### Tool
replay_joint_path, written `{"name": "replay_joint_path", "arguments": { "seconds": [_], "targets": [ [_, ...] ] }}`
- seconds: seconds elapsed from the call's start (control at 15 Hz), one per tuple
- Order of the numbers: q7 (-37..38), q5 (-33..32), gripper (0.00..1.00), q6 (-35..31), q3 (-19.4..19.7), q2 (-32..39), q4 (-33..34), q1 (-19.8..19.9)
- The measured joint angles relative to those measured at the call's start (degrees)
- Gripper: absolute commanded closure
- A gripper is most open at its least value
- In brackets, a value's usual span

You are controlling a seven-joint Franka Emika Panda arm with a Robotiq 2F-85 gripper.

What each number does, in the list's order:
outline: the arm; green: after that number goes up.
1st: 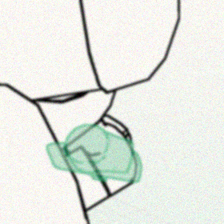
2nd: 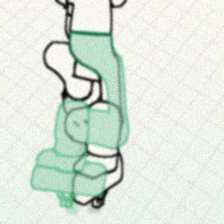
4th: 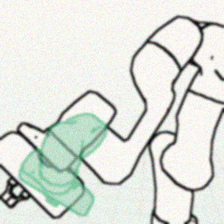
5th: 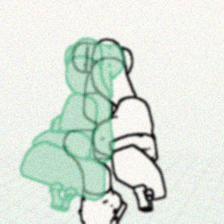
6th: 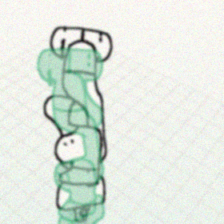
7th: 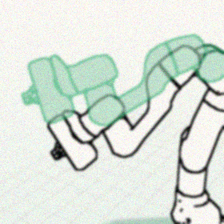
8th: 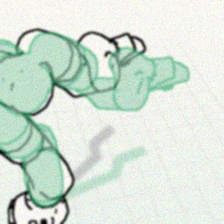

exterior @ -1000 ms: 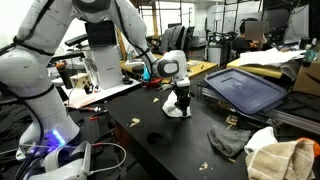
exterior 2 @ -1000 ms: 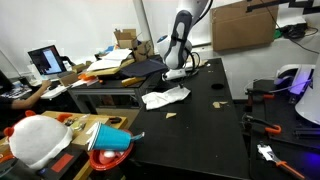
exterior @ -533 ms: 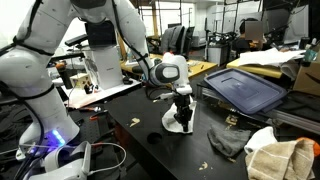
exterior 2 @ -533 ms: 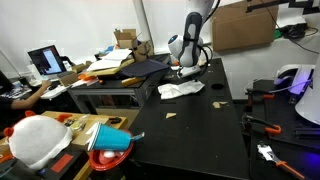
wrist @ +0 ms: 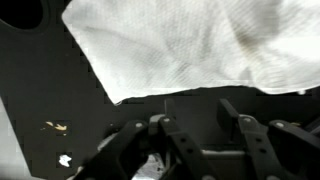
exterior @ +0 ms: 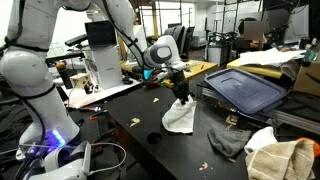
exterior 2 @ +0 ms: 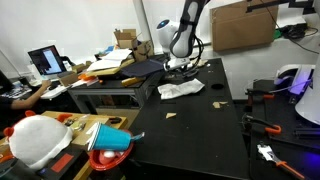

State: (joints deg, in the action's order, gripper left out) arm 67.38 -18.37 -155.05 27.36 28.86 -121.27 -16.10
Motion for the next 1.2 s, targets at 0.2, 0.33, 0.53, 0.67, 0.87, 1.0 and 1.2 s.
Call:
{"name": "replay_joint_path", "arguments": {
  "seconds": [0.2, 0.33, 0.53, 0.67, 0.87, 1.0, 1.2],
  "targets": [
    [-4.55, 1.09, 0.01, 0.0, -6.91, -2.33, 0.06, 2.21],
    [-9.91, 3.66, 0.0, 0.0, -12.07, -2.04, 0.07, 5.08],
    [-19.6, 8.23, 0.0, -0.01, -17.81, -0.24, 0.25, 9.36],
    [-24.18, 9.17, 0.0, 0.0, -18.31, 0.91, 0.51, 10.57],
    [-29.24, 9.08, 0.0, 0.09, -16.23, 0.92, 0.62, 10.79],
    [-32.44, 9.07, 0.0, 0.14, -15.03, 0.74, 0.64, 11.0],
    [-36.82, 9.78, 0.0, 0.14, -15.07, 0.81, 0.61, 11.71]
  ]
}}
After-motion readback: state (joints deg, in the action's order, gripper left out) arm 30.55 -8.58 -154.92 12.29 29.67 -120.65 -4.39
